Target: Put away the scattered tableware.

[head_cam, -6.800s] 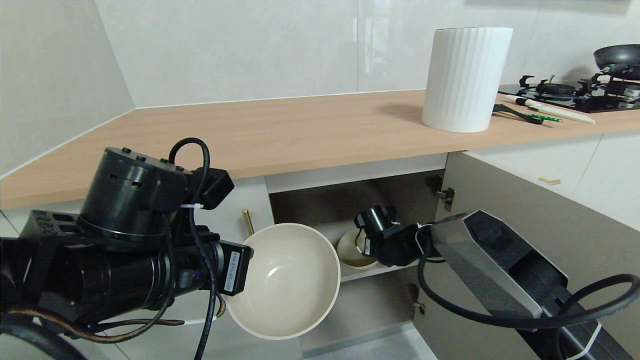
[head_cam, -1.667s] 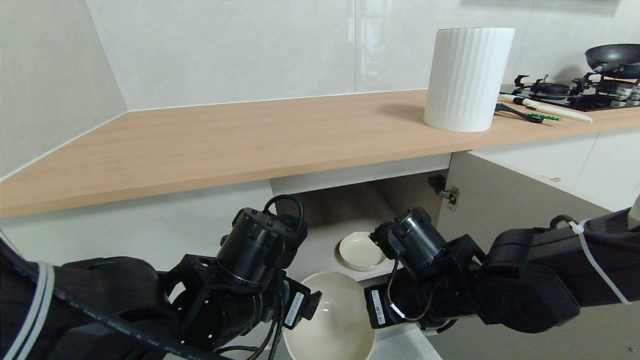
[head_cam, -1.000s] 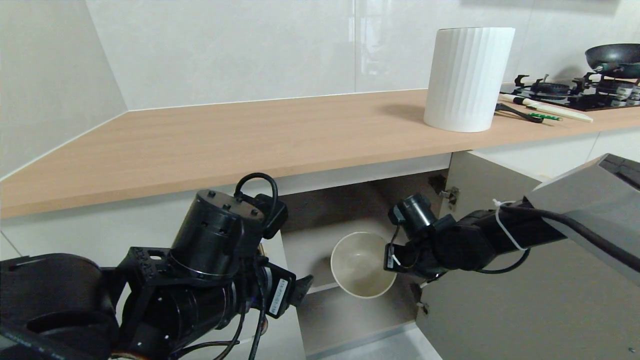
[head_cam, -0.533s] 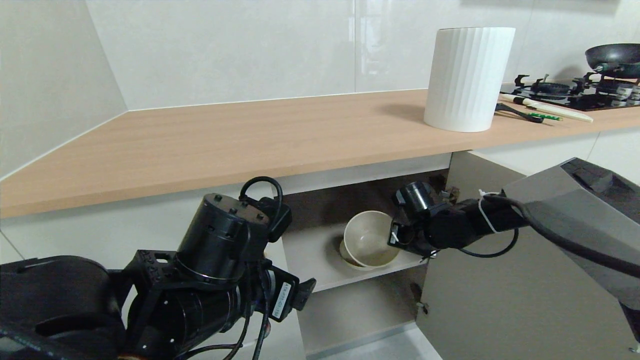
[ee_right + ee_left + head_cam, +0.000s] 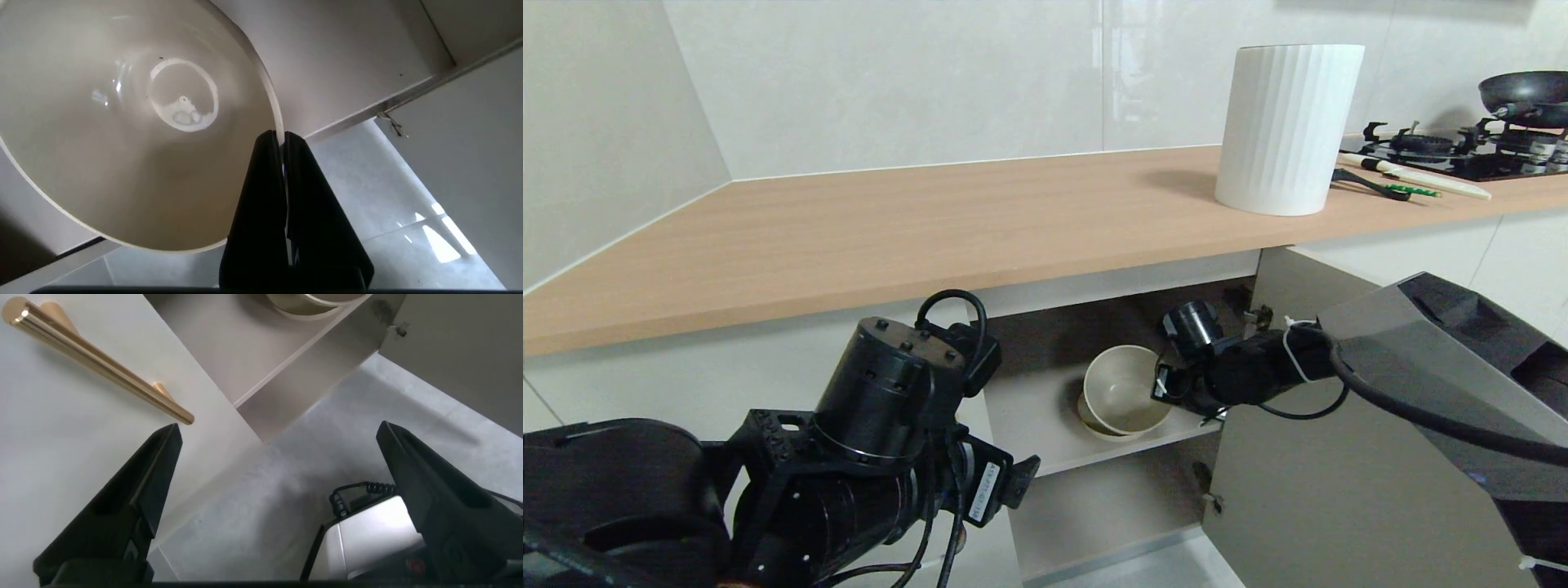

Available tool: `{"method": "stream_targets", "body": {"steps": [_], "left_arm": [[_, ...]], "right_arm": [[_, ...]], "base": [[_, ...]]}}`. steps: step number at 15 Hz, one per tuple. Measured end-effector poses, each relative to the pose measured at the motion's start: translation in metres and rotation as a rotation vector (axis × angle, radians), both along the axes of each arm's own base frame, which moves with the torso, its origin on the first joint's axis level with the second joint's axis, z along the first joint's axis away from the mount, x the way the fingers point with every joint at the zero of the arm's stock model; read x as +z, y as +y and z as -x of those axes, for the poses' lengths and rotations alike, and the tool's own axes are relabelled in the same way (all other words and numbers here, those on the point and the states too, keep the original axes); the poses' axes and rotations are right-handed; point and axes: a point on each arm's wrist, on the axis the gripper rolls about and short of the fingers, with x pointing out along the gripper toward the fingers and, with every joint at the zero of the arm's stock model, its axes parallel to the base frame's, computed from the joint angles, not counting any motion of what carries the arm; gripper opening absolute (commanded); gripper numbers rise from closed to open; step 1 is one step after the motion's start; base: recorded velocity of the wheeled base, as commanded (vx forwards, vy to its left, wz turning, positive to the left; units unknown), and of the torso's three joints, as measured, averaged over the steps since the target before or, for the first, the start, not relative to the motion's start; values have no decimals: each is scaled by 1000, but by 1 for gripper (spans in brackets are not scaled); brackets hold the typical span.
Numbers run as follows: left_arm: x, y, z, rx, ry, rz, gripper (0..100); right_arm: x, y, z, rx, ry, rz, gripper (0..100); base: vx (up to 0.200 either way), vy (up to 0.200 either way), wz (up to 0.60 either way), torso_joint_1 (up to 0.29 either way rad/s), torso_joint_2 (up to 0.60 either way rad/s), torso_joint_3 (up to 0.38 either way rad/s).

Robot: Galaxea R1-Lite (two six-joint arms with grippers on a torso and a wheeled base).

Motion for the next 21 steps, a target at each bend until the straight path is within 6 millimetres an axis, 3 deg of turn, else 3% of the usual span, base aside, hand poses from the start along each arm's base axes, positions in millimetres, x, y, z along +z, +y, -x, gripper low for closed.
{"method": "stream_targets", "body": {"steps": [5, 21], "left_arm": [[0, -1, 1, -2, 1, -2, 100], [-2, -1, 0, 11, 1, -4, 100]], "right_arm": [[-4, 8, -9, 9, -21, -11, 0], [-20, 17, -10, 27, -2, 3, 0]], "base": [[0, 0, 0, 0, 0, 0], [0, 0, 0, 0, 0, 0]]}}
